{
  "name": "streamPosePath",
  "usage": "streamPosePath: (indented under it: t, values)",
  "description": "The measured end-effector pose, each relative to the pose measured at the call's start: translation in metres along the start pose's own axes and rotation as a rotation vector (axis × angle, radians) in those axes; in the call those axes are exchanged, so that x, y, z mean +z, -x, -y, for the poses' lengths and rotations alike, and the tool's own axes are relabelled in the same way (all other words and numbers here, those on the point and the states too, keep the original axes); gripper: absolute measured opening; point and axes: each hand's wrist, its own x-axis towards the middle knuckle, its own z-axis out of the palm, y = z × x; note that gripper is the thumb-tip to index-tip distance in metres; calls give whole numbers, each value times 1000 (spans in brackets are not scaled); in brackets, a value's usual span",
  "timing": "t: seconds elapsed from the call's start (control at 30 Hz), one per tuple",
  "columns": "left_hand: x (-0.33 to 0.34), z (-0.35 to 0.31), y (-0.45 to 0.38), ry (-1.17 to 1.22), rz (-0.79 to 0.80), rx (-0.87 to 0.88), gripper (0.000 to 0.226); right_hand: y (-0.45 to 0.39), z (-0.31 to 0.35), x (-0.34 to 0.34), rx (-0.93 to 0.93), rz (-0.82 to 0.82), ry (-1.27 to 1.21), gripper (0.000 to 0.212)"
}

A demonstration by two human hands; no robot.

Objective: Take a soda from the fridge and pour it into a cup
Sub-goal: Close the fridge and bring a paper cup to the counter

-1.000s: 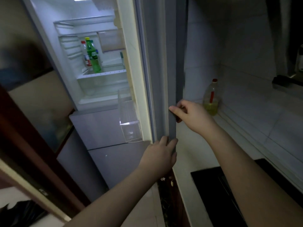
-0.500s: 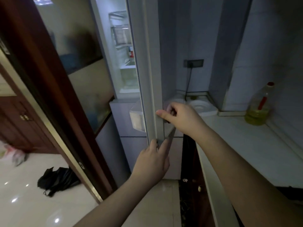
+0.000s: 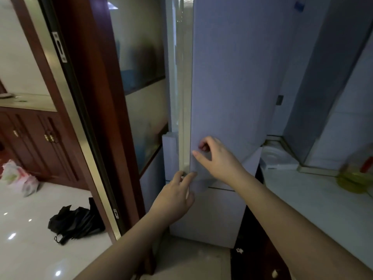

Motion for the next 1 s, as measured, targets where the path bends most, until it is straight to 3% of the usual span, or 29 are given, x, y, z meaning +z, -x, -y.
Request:
streamPosePath:
  t: [0.2, 0.3, 0.5, 0.6, 0.7, 0.83, 0.9, 1.0]
  values:
    - [-17, 59, -32, 16, 117, -24, 67, -40, -5, 29, -82, -90, 263, 53]
    - [-14, 83, -45, 172, 192, -66, 79, -59, -9, 43, -64, -150, 373, 65]
    - [-9, 112, -69, 286, 246, -165, 88, -105, -26, 60, 38, -81, 509, 70]
    - [-18, 117, -85, 197, 255, -197, 82, -121, -32, 68, 34, -48, 496, 72]
    - [-35, 117, -102, -7, 138, -205, 55, -133, -40, 75, 13, -59, 501, 72]
    - [-51, 118, -131, -161, -227, -92, 31, -157, -53, 75, -4, -161, 520, 68]
    - [-50, 118, -152, -248, -362, 73, 32, -173, -61, 72, -6, -223, 554, 67]
    - [-49, 117, -191, -356, -372, 186, 53, -200, -74, 65, -30, -300, 619, 65]
